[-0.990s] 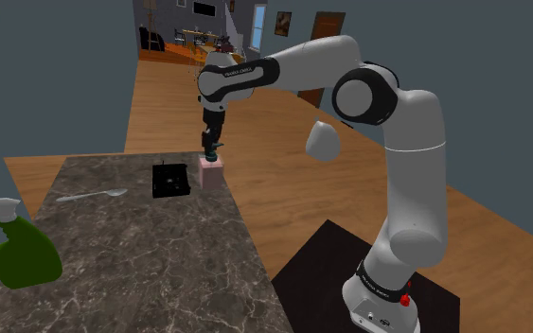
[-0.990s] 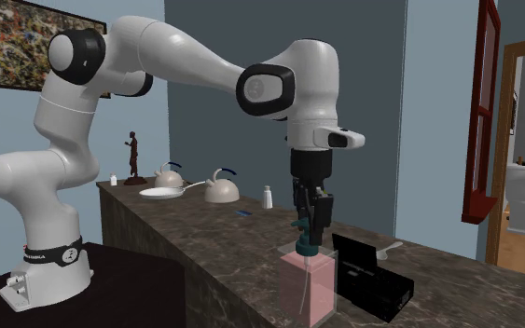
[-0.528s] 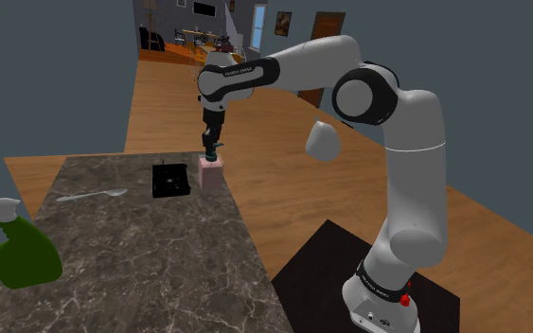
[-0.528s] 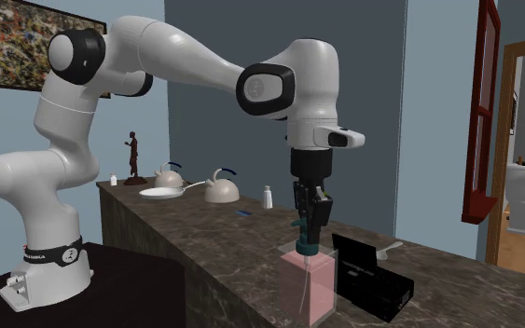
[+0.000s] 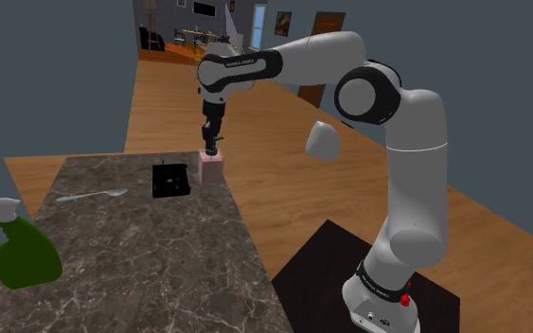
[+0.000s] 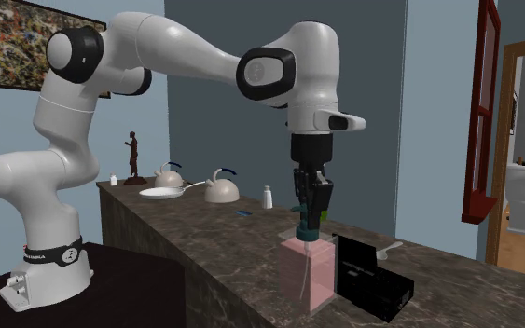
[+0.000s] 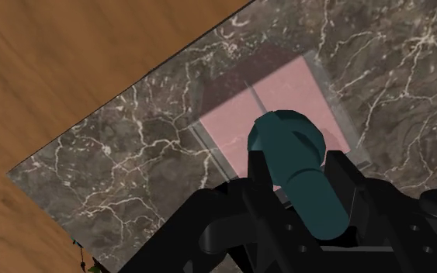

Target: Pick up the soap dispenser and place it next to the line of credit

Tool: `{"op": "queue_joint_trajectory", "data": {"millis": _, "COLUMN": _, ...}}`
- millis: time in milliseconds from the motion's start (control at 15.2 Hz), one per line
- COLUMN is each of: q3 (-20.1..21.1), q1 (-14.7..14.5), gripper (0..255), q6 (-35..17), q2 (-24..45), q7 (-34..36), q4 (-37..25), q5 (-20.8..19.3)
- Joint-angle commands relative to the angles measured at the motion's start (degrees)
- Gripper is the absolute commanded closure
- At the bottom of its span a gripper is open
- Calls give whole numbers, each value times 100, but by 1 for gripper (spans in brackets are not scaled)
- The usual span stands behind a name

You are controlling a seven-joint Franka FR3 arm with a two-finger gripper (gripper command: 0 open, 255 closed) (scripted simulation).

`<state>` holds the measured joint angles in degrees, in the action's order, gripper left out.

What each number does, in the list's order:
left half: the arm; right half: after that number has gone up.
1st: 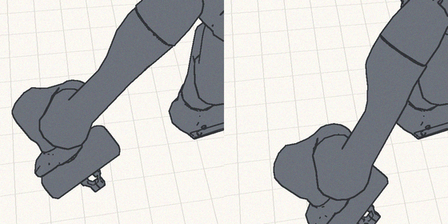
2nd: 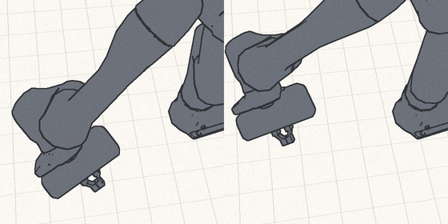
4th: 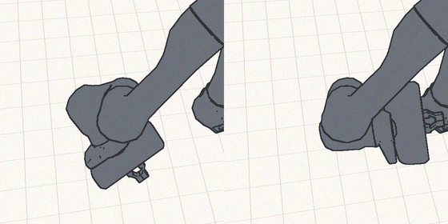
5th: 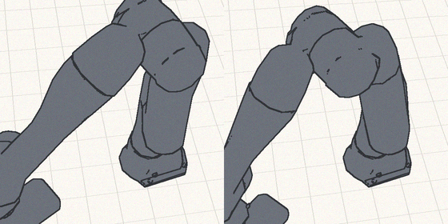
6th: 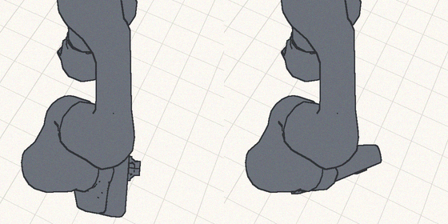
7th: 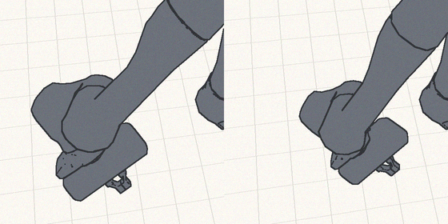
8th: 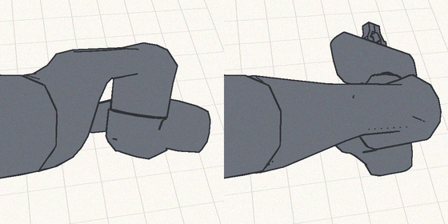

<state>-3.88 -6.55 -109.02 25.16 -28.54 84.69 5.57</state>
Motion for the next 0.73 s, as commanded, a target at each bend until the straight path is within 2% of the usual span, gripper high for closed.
{"op": "queue_joint_trajectory", "data": {"millis": 0, "q3": -6, "q1": 14, "gripper": 255, "q6": 120, "q2": -26, "q7": -10, "q4": -92, "q5": -2}}
{"op": "queue_joint_trajectory", "data": {"millis": 462, "q3": -11, "q1": 22, "gripper": 255, "q6": 586, "q2": -78, "q7": 23, "q4": -508, "q5": -16}}
{"op": "queue_joint_trajectory", "data": {"millis": 660, "q3": 60, "q1": -197, "gripper": 255, "q6": 493, "q2": -571, "q7": 302, "q4": 58, "q5": -68}}
